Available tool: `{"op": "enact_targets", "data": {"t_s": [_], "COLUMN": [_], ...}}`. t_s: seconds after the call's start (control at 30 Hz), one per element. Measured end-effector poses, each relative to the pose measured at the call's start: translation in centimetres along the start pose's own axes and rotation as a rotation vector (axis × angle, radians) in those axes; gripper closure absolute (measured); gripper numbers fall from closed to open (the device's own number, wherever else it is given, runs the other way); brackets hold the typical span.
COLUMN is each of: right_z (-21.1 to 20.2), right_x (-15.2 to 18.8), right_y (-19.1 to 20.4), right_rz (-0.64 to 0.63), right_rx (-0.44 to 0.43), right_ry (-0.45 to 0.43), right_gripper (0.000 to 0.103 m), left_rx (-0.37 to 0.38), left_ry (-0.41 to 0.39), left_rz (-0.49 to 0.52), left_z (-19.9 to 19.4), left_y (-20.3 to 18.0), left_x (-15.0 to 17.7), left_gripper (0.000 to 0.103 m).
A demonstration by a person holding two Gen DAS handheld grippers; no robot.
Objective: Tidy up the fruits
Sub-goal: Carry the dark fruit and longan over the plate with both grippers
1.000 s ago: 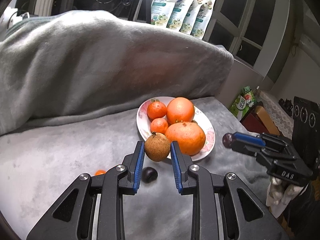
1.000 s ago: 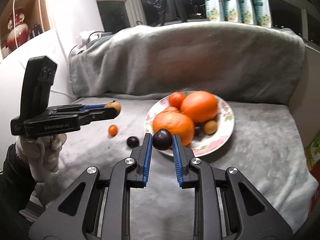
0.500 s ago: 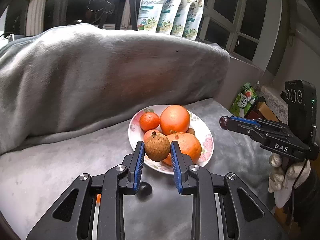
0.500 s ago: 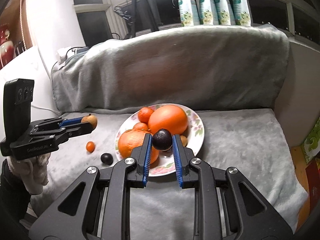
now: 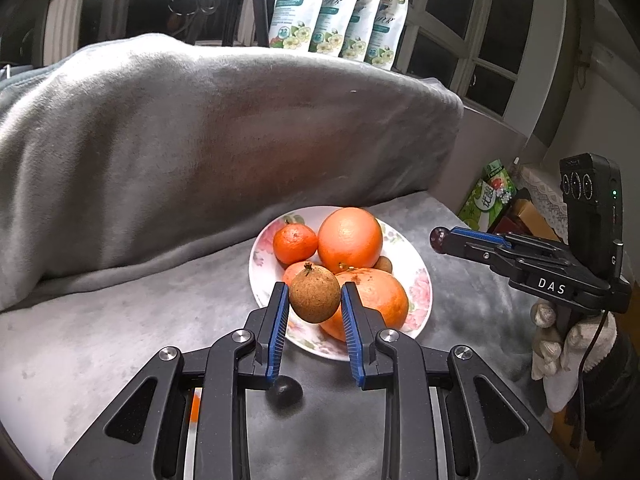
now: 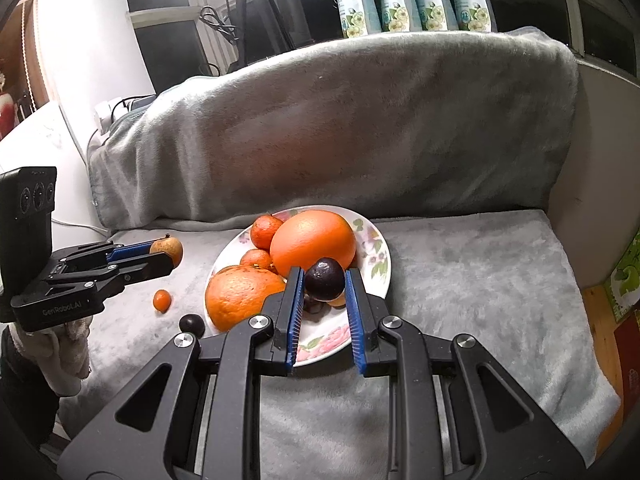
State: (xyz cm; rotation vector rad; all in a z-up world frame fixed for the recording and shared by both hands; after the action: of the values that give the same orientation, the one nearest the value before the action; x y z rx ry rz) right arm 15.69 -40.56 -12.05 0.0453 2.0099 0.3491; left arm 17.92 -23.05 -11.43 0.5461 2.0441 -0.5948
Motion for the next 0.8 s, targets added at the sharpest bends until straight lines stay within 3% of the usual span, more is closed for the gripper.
{"op": "enact_targets", "data": {"t_s": [0.8], "right_z": [2.4], "right_x": [0.9], "right_y": [-0.6], "right_rz": [0.059], "right_rx": [-0.019], "right_ry": [0.04], "right_gripper": [0.081], "left_rx": [0.003], "left_ry": [0.023], "left_rz": [-0.019], "left_z": [2.3], "left_y": [1.0], "left_x": [-0.1], "left_gripper": [0.078]}}
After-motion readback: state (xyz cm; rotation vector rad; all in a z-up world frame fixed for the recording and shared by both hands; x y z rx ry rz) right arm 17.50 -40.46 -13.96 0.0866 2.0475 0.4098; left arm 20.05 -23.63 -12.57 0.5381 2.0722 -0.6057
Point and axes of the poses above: each gripper's, at about its wrist camera, not at the fingertips, and z roughly the way its jaws point, y to its left, x to its underside, the point moved 7 cm from there along z, roughly the way its jaws point, and after that the axes turned 13 degrees about -y, right-handed, at the moved point
